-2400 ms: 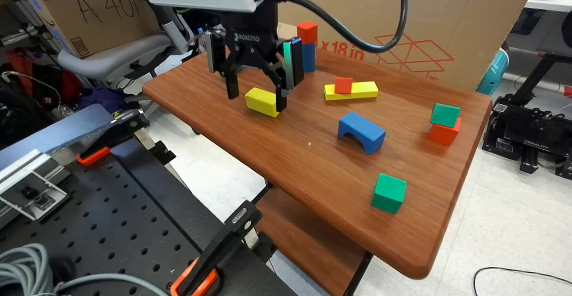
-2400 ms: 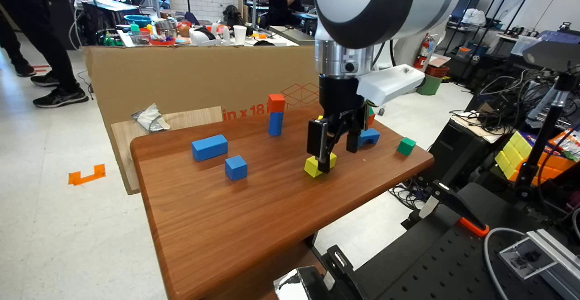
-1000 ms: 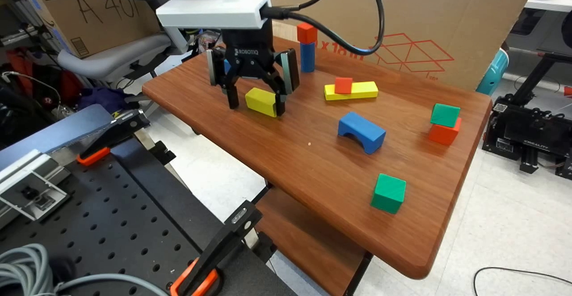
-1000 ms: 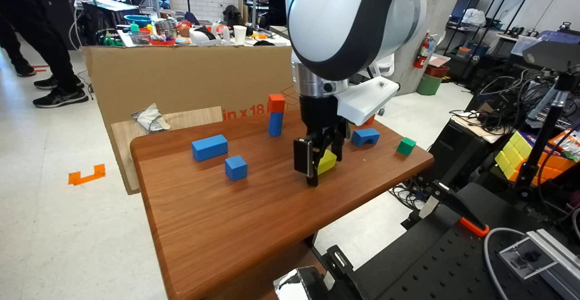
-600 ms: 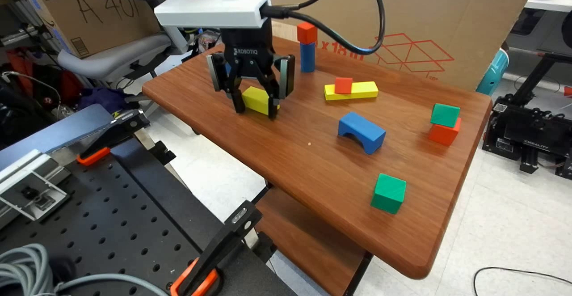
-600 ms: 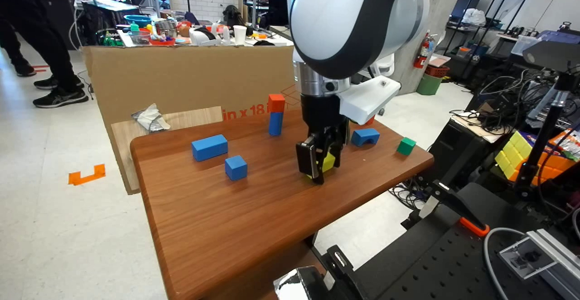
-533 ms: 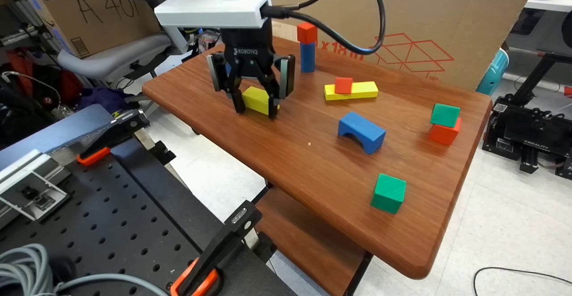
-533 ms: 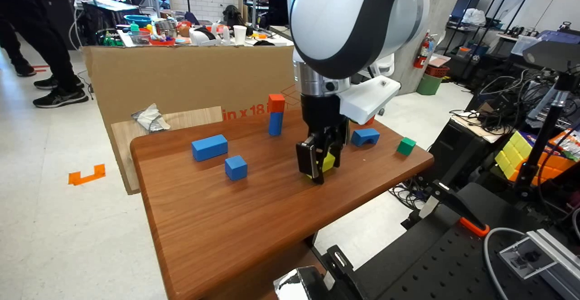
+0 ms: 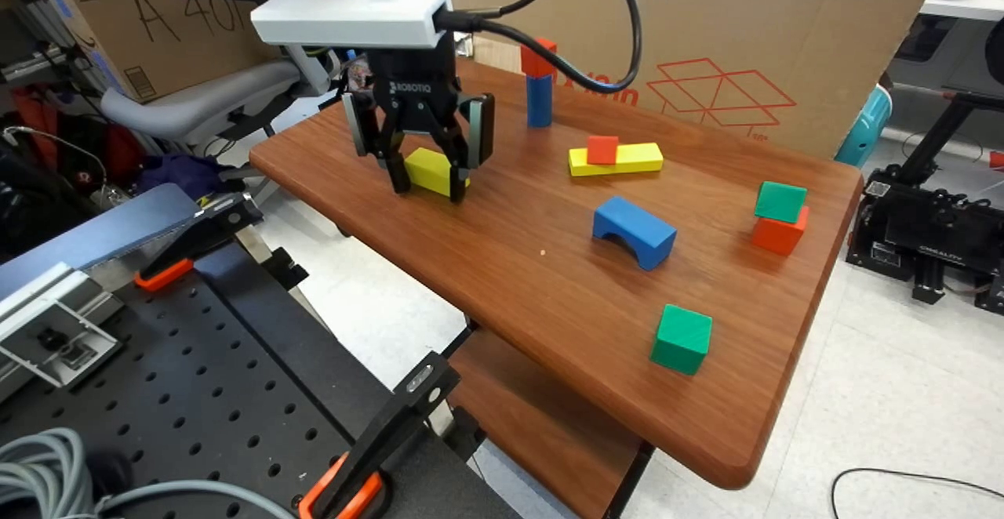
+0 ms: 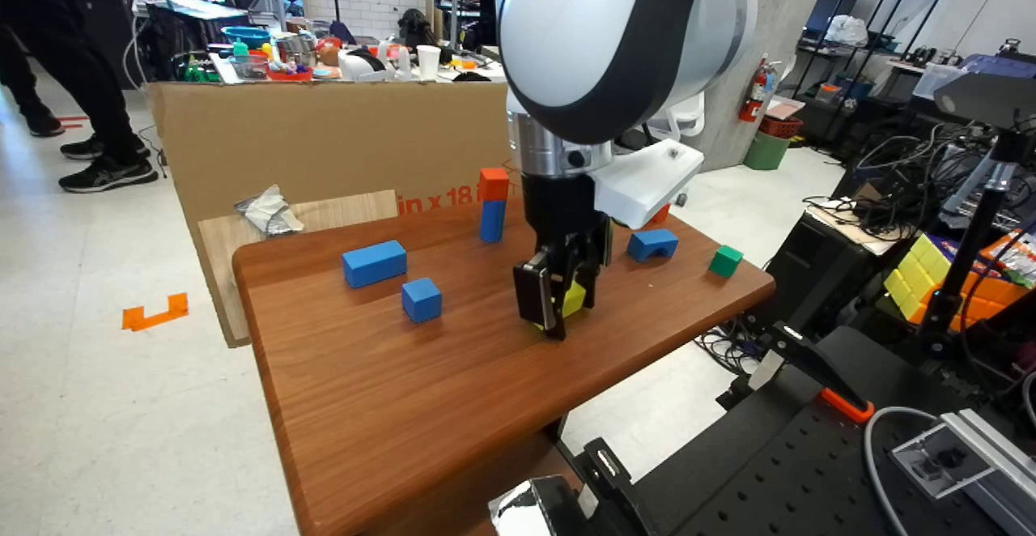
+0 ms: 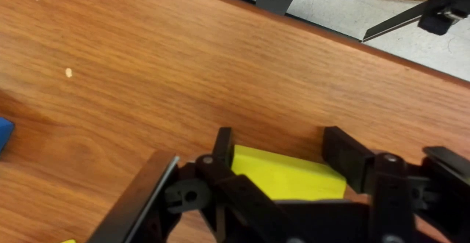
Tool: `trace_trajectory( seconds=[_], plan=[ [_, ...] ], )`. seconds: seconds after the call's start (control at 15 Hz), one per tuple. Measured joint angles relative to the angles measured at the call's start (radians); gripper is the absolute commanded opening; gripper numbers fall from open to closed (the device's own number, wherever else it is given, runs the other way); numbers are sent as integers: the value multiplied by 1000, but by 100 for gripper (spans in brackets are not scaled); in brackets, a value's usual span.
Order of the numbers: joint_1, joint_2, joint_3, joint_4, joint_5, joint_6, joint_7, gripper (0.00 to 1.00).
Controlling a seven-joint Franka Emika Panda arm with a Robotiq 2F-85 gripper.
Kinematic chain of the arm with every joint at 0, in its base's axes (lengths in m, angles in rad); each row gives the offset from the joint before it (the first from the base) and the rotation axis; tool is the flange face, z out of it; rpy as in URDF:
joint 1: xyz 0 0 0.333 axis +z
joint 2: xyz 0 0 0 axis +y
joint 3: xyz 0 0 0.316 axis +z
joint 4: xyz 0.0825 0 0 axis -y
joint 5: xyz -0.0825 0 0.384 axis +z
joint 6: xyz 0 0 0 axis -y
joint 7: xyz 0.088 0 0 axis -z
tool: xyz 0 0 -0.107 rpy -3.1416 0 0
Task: Move the yellow block to the left
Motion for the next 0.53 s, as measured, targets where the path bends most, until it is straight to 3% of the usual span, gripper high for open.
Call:
trace_trajectory(
  seconds=[0.53],
  plan=[
    [14, -11, 120, -16, 83, -22, 0, 41]
  ],
)
